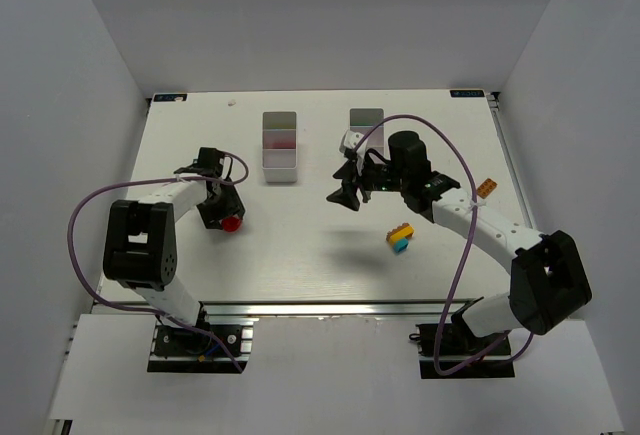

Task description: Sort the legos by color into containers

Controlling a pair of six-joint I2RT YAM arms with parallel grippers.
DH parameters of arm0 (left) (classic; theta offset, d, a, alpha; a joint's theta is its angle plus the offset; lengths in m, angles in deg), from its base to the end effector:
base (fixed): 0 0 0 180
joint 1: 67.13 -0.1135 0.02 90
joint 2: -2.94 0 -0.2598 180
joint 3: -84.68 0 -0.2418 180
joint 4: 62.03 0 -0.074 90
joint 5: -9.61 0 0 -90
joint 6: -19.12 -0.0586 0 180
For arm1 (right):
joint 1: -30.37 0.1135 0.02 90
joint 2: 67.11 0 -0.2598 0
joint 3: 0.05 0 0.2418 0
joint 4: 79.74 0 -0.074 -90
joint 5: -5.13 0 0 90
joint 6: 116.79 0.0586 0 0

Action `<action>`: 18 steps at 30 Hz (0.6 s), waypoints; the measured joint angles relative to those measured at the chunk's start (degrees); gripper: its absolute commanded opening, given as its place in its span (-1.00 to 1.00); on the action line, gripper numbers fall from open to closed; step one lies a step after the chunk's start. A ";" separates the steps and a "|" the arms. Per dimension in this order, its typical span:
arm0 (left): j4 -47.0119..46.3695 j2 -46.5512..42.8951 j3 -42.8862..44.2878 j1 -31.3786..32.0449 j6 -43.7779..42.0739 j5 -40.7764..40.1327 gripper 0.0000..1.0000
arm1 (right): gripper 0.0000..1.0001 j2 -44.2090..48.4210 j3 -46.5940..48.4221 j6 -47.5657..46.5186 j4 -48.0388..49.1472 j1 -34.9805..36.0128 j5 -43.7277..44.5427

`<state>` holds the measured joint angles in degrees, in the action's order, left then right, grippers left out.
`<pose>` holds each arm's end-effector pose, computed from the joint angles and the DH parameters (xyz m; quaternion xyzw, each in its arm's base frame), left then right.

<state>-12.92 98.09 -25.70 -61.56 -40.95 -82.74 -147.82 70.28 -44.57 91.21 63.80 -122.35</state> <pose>0.2955 -0.0264 0.1402 -0.2117 0.9679 -0.0214 0.1334 0.2554 0.2113 0.2862 -0.5014 0.6169 0.3343 0.5062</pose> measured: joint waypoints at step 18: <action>1.29 -0.79 0.04 0.20 -1.03 0.02 0.08 | 0.34 0.00 -0.39 0.79 0.79 -0.11 0.00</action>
<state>-11.63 97.30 -25.66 -61.37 -41.98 -82.72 -147.82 69.89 -43.79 92.00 63.69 -122.35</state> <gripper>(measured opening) 0.533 0.668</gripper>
